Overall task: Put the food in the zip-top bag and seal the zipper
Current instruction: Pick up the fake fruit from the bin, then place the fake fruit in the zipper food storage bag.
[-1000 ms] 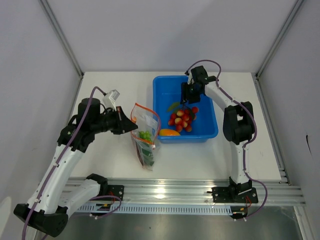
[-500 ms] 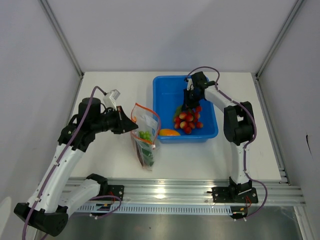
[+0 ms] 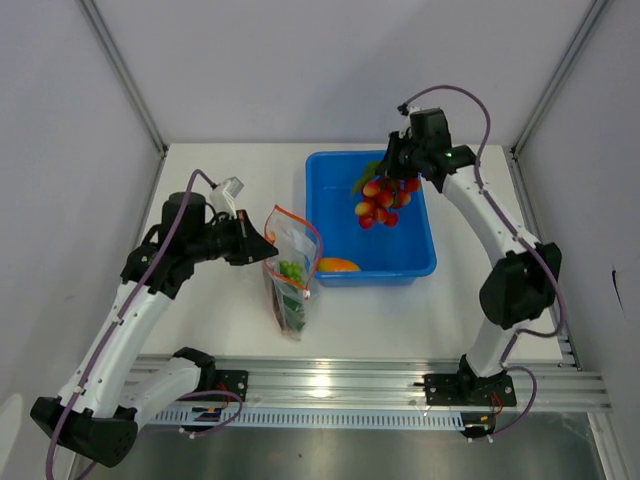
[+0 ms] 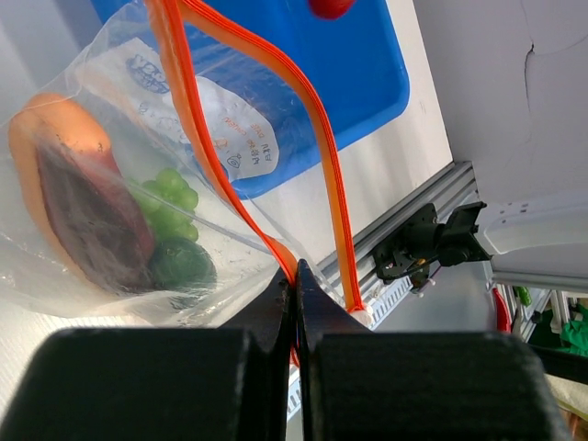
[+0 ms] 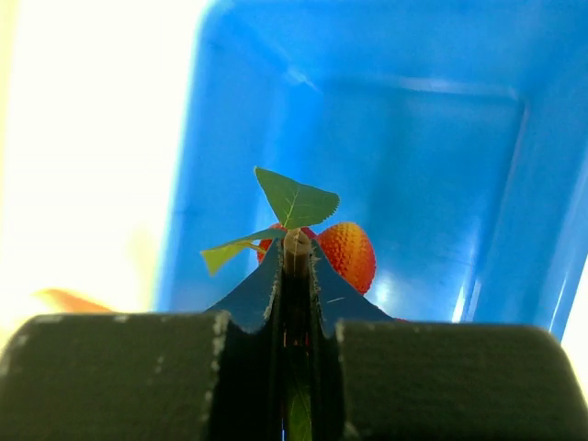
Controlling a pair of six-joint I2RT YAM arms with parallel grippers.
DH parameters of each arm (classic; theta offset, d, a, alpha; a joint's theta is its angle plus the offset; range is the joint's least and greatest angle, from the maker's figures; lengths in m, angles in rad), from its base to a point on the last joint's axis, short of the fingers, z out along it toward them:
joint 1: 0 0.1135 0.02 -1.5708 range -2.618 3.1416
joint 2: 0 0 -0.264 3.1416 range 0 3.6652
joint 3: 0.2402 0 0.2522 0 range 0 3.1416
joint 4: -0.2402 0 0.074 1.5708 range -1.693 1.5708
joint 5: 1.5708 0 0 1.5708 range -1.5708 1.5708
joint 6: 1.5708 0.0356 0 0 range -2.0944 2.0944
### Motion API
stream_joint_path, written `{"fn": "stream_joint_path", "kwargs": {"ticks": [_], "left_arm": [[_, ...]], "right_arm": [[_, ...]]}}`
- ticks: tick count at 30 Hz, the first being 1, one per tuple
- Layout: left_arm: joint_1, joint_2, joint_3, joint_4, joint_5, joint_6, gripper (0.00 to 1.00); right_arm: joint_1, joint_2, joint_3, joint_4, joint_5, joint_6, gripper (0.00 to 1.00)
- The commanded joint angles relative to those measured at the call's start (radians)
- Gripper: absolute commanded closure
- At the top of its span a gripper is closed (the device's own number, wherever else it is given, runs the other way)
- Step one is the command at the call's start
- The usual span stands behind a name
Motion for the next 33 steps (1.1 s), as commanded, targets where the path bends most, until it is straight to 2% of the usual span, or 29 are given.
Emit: {"fn": "stream_joint_path", "kwargs": {"ticks": [1,5,10,13,24,33], "left_arm": [[0.007,0.007,0.004,0.065,0.021,-0.012,1.0],[0.007,0.019,0.007,0.074,0.024,-0.015,0.99],[0.007,0.025,0.009,0.085,0.034,-0.021,0.99],[0.007,0.024,0.006,0.087,0.038,-0.025,1.0],[0.007,0.016,0.001,0.093,0.037,-0.03,0.99],[0.007,0.005,0.013,0.088,0.038,-0.035,0.99]], "right_arm": [[0.044,-0.143,0.034,0.056,0.029,0.103,1.0],[0.142,-0.238,0.07,0.062,0.06,0.138,1.0],[0.255,-0.25,0.11,0.082,0.034,0.209,1.0],[0.33,-0.243,0.106,0.102,0.095,0.235,1.0],[0.46,-0.184,0.098,0.096,0.25,0.414,1.0],[0.58,-0.157,0.049,0.085,0.413,0.382,1.0]]}}
